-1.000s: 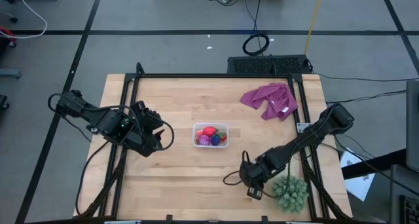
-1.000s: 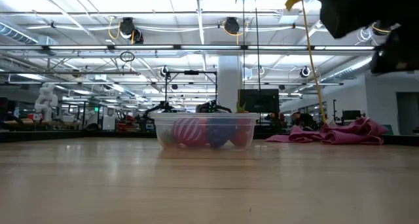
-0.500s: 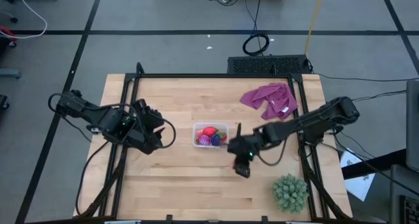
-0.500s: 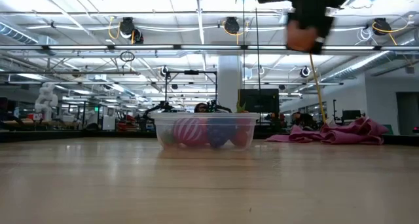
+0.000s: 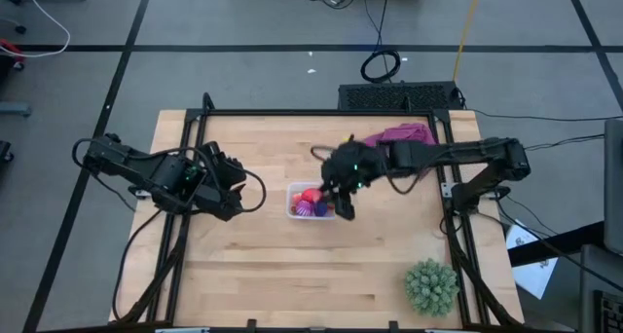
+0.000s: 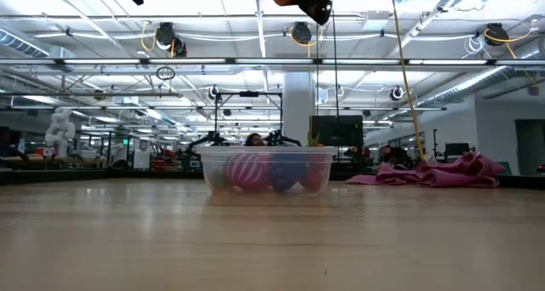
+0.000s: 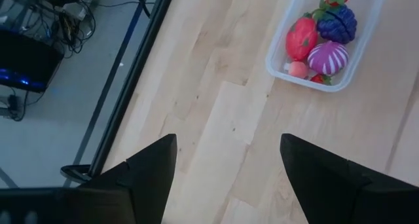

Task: Pick and placing Produce into tupperware
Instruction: Put the pink peach into the transparent container

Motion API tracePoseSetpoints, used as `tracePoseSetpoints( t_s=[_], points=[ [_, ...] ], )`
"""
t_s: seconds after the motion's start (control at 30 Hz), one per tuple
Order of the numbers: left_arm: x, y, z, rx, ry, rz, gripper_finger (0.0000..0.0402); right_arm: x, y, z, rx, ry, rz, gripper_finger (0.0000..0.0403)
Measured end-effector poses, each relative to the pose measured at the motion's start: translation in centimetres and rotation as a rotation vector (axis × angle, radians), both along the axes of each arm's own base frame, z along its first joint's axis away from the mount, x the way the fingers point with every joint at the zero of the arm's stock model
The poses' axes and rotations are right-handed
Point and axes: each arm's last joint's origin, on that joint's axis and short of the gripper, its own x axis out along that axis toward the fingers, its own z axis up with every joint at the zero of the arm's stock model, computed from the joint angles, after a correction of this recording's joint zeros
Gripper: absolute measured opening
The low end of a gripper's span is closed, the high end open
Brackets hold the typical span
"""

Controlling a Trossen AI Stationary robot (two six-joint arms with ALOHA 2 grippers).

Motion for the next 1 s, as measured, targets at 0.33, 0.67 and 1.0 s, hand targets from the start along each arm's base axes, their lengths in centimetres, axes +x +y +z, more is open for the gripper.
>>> tracePoseSetpoints(
  t_s=[0.33,0.67,1.0],
  points=[
    [0.3,1.1,0.0,0.012,0.016,0.028,0.0274,1.5,-4.8,0.6,-0.074,-0.015,-0.069,0.0107],
    [0.4,1.5,0.0,0.016,0.023,0.038,0.0273,4.9,-7.4,-7.1,-0.078,0.280,-0.074,0.0107],
    [0.4,1.5,0.0,0.018,0.026,0.034,0.0273,5.6,-5.5,-11.1,-0.065,0.469,-0.012,0.0107]
  ],
)
